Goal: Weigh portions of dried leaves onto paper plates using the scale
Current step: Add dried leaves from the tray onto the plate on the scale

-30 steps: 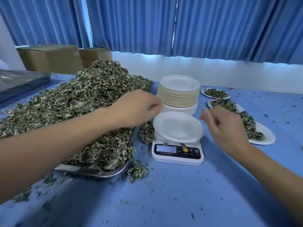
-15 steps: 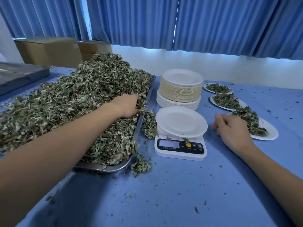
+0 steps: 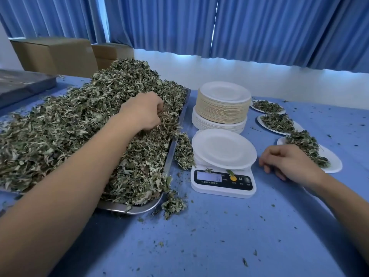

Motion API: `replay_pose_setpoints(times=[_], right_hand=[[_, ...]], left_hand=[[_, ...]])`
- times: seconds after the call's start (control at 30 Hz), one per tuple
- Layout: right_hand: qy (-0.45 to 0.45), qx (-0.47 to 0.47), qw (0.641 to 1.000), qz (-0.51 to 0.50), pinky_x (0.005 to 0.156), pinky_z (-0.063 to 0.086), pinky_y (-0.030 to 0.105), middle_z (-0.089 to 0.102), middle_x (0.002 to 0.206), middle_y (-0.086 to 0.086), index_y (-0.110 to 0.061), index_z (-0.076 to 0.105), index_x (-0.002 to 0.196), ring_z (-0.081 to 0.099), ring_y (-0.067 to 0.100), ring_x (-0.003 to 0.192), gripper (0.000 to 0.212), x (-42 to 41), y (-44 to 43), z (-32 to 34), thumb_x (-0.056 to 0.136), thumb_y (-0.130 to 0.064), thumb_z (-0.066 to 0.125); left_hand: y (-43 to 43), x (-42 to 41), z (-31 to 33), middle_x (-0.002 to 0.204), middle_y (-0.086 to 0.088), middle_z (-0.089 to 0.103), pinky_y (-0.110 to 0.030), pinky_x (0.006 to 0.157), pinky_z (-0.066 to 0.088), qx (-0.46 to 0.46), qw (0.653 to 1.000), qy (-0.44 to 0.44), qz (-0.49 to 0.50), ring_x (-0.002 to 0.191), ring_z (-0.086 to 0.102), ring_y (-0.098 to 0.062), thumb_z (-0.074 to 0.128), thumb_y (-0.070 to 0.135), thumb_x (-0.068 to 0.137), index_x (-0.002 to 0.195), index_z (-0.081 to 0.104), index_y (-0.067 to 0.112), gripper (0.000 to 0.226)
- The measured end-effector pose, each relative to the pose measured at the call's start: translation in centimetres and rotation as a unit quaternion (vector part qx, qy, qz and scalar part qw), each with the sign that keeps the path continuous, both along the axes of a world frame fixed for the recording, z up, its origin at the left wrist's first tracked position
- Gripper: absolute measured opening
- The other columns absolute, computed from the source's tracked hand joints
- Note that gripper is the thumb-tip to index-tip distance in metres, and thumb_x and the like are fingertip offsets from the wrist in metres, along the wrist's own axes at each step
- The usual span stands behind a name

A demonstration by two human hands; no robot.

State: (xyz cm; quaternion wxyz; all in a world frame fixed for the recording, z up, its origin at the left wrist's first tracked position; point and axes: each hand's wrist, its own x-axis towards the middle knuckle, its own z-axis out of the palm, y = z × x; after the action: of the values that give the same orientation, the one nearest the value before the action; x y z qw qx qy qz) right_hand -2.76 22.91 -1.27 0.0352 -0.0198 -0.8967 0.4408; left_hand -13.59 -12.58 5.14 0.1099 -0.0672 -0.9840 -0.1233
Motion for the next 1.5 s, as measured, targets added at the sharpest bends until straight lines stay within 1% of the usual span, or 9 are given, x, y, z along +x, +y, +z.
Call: replay_pose_setpoints(times=[0.07,0.13,0.33,0.47,0.6,0.9,1.1,1.3,1.5], right_hand=[[-0.086,-0.004,0.994,0.063,0.041,0.029,0.022,0.063,0.067,0.017,-0.005,0.071,0.074,0.035,0.018,0.042,0.022,0.9,0.8,0.9,0.095,-0.010,0.066],[-0.140,-0.004,0.983,0.121,0.042,0.029,0.021,0.061,0.068,0.016,-0.004,0.070,0.076,0.034,0.019,0.043,0.029,1.8,1.0,1.6,0.094,-0.027,0.071],[-0.150,0.046,0.978,0.137,0.041,0.028,0.022,0.057,0.060,0.012,-0.005,0.069,0.077,0.037,0.021,0.045,0.057,2.3,-0.4,2.0,0.073,-0.059,0.085],[-0.159,0.056,0.978,0.125,0.041,0.026,0.023,0.054,0.058,0.010,-0.007,0.069,0.076,0.036,0.022,0.046,0.051,2.3,-1.0,2.1,0.070,-0.054,0.087],[-0.171,0.060,0.977,0.113,0.040,0.028,0.022,0.055,0.057,0.010,-0.003,0.065,0.073,0.036,0.022,0.043,0.053,2.3,-1.4,2.3,0.070,-0.051,0.087],[-0.232,0.063,0.963,0.123,0.043,0.024,0.022,0.056,0.057,0.009,-0.017,0.060,0.056,0.037,0.019,0.039,0.043,1.2,-1.7,2.8,0.073,-0.046,0.086],[-0.198,-0.044,0.968,0.150,0.038,0.021,0.019,0.058,0.063,0.015,-0.009,0.065,0.069,0.035,0.015,0.038,0.039,1.5,0.7,1.5,0.083,-0.043,0.077],[-0.119,-0.181,0.976,0.027,0.033,0.018,0.015,0.054,0.067,0.021,0.003,0.063,0.079,0.031,0.011,0.033,0.030,0.3,1.5,0.3,0.088,-0.025,0.069],[-0.060,-0.184,0.981,-0.020,0.033,0.020,0.016,0.055,0.063,0.016,0.005,0.063,0.082,0.033,0.012,0.034,0.027,-0.5,1.4,-0.4,0.101,-0.015,0.060]], left_hand=[[-0.1,0.0,0.2,0.101,-0.001,0.060,-0.044,0.085,0.054,0.005,1.000,0.012,-0.008,0.091,0.061,-0.030,0.072,0.012,0.087,0.102,0.064,0.028,0.023],[0.0,0.0,0.2,0.102,0.000,0.060,-0.045,0.087,0.054,0.013,1.000,0.012,-0.013,0.092,0.061,-0.031,0.074,0.013,0.086,0.097,0.065,0.029,0.023],[-0.2,-0.1,0.5,0.086,0.004,0.059,-0.044,0.082,0.056,0.051,0.998,0.025,-0.034,0.078,0.062,-0.021,0.080,0.018,0.082,0.080,0.059,0.035,0.028],[0.0,0.1,0.5,0.083,0.003,0.059,-0.045,0.082,0.056,0.054,0.997,0.027,-0.044,0.076,0.061,-0.022,0.080,0.018,0.082,0.077,0.056,0.036,0.031],[0.3,0.3,0.5,0.096,-0.002,0.062,-0.045,0.085,0.055,0.060,0.996,0.037,-0.052,0.086,0.060,-0.026,0.081,0.019,0.082,0.084,0.060,0.036,0.026],[0.5,0.7,0.4,0.098,-0.002,0.059,-0.043,0.086,0.054,0.060,0.996,0.018,-0.062,0.093,0.059,-0.027,0.080,0.017,0.082,0.087,0.063,0.033,0.024],[0.3,0.5,0.6,0.092,0.004,0.061,-0.034,0.078,0.049,0.077,0.995,0.024,-0.067,0.086,0.059,-0.021,0.082,0.018,0.081,0.085,0.064,0.033,0.024],[0.4,0.6,0.6,0.096,0.006,0.064,-0.040,0.085,0.053,0.096,0.992,0.039,-0.071,0.093,0.063,-0.022,0.084,0.022,0.080,0.089,0.068,0.033,0.021],[0.4,0.9,0.5,0.097,0.002,0.064,-0.043,0.081,0.055,0.049,0.998,0.031,-0.029,0.089,0.061,-0.024,0.080,0.016,0.081,0.082,0.064,0.035,0.026]])
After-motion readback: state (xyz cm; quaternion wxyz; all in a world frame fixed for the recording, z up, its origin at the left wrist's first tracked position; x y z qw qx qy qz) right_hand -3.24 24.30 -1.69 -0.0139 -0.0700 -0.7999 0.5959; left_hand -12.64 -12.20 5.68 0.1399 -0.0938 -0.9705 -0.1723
